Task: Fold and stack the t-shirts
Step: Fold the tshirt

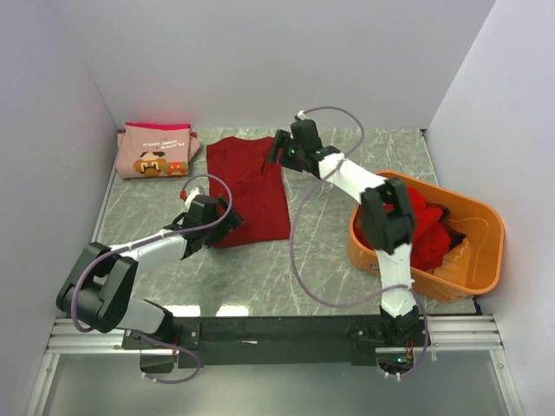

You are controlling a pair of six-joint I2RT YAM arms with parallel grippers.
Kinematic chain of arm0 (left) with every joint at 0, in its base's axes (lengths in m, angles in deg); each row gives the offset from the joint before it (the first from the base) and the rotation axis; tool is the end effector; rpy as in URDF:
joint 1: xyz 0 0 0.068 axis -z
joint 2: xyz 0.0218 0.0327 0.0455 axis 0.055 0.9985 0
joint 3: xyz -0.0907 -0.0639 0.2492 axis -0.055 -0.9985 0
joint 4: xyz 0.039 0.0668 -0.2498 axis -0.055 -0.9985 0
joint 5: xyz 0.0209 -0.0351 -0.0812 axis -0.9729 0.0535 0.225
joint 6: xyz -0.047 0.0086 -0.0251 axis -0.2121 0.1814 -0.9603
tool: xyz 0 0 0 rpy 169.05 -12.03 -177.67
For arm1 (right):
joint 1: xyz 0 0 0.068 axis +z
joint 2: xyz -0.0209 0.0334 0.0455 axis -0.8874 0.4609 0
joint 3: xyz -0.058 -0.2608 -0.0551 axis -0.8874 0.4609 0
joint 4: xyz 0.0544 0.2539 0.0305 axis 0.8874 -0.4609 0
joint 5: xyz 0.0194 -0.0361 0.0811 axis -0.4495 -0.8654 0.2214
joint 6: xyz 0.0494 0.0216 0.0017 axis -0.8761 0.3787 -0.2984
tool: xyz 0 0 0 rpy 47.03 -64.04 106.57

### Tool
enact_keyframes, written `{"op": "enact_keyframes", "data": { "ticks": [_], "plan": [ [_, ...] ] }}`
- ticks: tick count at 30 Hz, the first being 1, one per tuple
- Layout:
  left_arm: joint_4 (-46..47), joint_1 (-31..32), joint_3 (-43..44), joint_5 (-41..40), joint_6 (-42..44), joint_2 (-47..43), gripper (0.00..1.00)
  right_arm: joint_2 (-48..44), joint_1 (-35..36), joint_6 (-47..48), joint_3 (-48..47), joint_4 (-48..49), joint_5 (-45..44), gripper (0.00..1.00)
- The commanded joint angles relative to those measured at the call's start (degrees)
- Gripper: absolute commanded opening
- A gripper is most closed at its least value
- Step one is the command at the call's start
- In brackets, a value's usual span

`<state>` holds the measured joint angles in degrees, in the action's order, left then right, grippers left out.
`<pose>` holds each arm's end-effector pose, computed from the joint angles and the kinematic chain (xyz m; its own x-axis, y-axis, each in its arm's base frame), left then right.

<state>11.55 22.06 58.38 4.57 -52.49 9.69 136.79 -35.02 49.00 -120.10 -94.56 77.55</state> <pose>0.2432 -0.1110 0.1610 -0.6348 -0.6339 -0.4418 -0.3272 0.7385 -0.5895 0.4504 0.2387 0.2264 -0.7095 0.2710 -0.6505 -0.1510 0.8432 0.5160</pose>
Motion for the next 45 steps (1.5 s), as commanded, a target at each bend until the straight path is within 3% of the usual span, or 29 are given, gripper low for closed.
{"op": "enact_keyframes", "data": {
  "ticks": [1,8,12,15,22,25,28,32,39,41,42,44,45],
  "plan": [
    [-10.24,0.01,1.92,-2.02,1.42,-2.92,0.99,-13.79,0.77,1.5,13.24,3.59,3.23,0.75],
    [-20.17,0.01,3.07,-5.96,-0.6,-11.61,0.99,-25.25,2.0,3.52,33.46,1.5,8.78,0.75],
    [-22.99,-0.95,1.66,-9.13,-1.57,-14.7,0.99,-27.45,3.32,5.36,36.91,-3.15,7.39,0.74],
    [-21.77,-2.7,0.43,-7.38,-1.66,-12.0,0.98,-26.67,4.55,4.92,37.71,-4.57,3.44,0.71],
    [-17.63,-3.77,0.08,-2.19,-2.71,-2.85,0.71,-23.24,8.15,5.45,35.6,-8.79,0.53,0.6],
    [-16.23,-3.85,-0.1,-1.67,-2.8,-0.73,0.65,-22.71,9.03,4.4,35.6,-10.27,-2.27,0.59],
    [-16.14,-3.85,-0.36,-1.49,-3.15,0.24,0.44,-22.62,9.56,3.96,35.69,-11.07,-3.61,0.56],
    [-16.66,-3.85,-1.32,-1.57,-3.33,-0.29,0.29,-22.36,10.09,3.69,36.65,-10.64,-3.7,0.55],
    [-16.75,-3.85,-2.73,-1.58,-3.86,-0.91,0.14,-20.25,10.27,3.61,36.48,-9.5,-2.56,0.49],
    [-16.4,-3.85,-2.82,-1.23,-3.94,-0.64,0.02,-19.29,10.53,3.26,36.39,-8.88,-1.85,0.48],
    [-16.23,-3.85,-2.74,-1.14,-3.77,-0.47,0.01,-19.02,10.79,3.25,36.3,-8.44,-1.68,0.46],
    [-15.96,-3.85,-2.73,-0.96,-3.59,-0.46,0.01,-18.66,11.23,3.08,36.04,-8.09,-1.5,0.39],
    [-15.7,-3.85,-2.91,-0.79,-3.68,-0.73,0.01,-18.58,11.75,3.08,36.12,-8.17,-1.67,0.22]
  ]
}}
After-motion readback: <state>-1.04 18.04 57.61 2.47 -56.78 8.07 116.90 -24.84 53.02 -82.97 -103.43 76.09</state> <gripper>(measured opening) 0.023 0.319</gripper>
